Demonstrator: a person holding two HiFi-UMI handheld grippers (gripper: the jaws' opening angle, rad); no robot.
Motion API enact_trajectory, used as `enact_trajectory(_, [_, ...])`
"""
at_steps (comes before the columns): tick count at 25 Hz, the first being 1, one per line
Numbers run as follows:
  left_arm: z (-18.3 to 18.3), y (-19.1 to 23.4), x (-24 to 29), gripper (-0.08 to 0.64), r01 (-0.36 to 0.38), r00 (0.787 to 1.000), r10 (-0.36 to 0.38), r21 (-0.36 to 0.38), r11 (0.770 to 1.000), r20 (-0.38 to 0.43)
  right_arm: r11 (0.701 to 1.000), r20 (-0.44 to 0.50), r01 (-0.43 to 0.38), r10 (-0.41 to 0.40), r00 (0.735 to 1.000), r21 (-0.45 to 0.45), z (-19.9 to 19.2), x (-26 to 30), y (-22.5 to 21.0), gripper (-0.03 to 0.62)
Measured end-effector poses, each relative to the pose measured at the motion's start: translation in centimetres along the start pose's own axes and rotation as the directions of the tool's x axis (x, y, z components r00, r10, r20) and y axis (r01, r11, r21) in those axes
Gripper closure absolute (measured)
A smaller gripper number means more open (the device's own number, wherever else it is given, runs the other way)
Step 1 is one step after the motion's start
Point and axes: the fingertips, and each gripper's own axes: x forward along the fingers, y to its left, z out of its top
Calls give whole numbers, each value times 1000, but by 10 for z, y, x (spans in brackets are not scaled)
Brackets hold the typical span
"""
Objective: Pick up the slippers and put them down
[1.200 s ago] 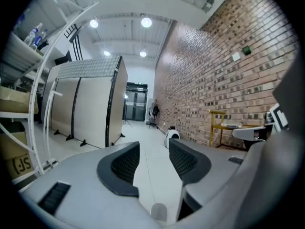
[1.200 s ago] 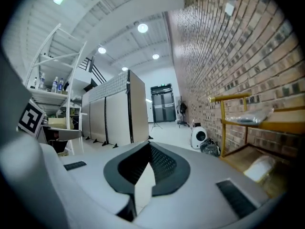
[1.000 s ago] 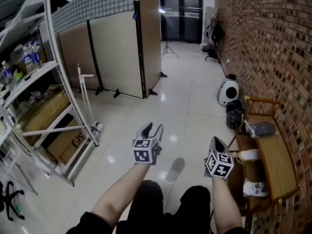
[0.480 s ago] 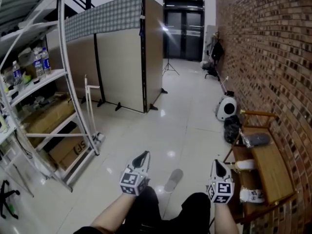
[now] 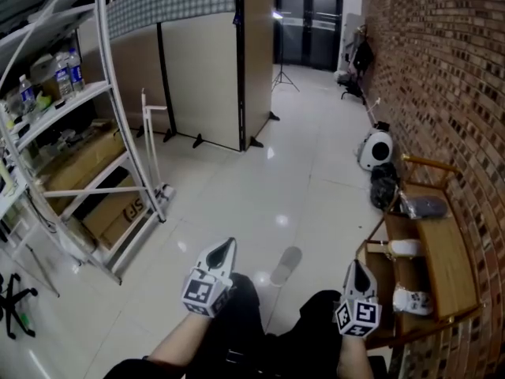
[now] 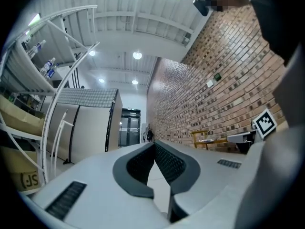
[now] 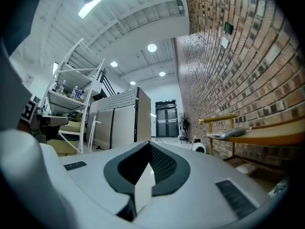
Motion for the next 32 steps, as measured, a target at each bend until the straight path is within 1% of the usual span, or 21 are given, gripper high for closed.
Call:
enact_trajectory(3, [-7, 6, -7, 557, -7, 1000, 8, 38, 999, -13, 1000, -6, -18, 18, 1000, -7, -6, -9, 6, 583])
enact_trajectory(5, [-13, 13, -11, 557, -10, 1000, 11, 49, 999, -20, 999, -8, -27, 27, 1000, -19, -10, -13, 5, 583])
enact_trajectory(9, [-17, 25, -21, 557, -52, 998, 52, 23, 998, -22, 999, -21, -29, 28, 999, -39, -14, -14, -4, 583])
enact_trajectory(13, [-14, 32, -33, 557, -68, 997, 68, 2, 998, -39, 999, -19, -28, 28, 999, -43, -13, -16, -10, 584])
enact_trajectory(17, [-18, 42, -44, 557, -91, 995, 90, -17, 996, -35, 1000, -30, -2, 2, 1000, -20, -15, -20, -17, 584])
enact_trajectory(20, [-23, 41, -48, 557, -89, 995, 89, -12, 996, -51, 1000, -35, -14, 13, 999, -20, -25, -21, -23, 584])
enact_trajectory(23, [-24, 41, -50, 557, -96, 994, 95, -11, 995, -52, 1000, -36, -20, 19, 999, -23, -26, -21, -22, 584])
enact_trajectory(32, [-28, 42, -50, 557, -88, 995, 88, 6, 996, -48, 1000, -61, -1, 0, 998, -17, -28, -23, -23, 584])
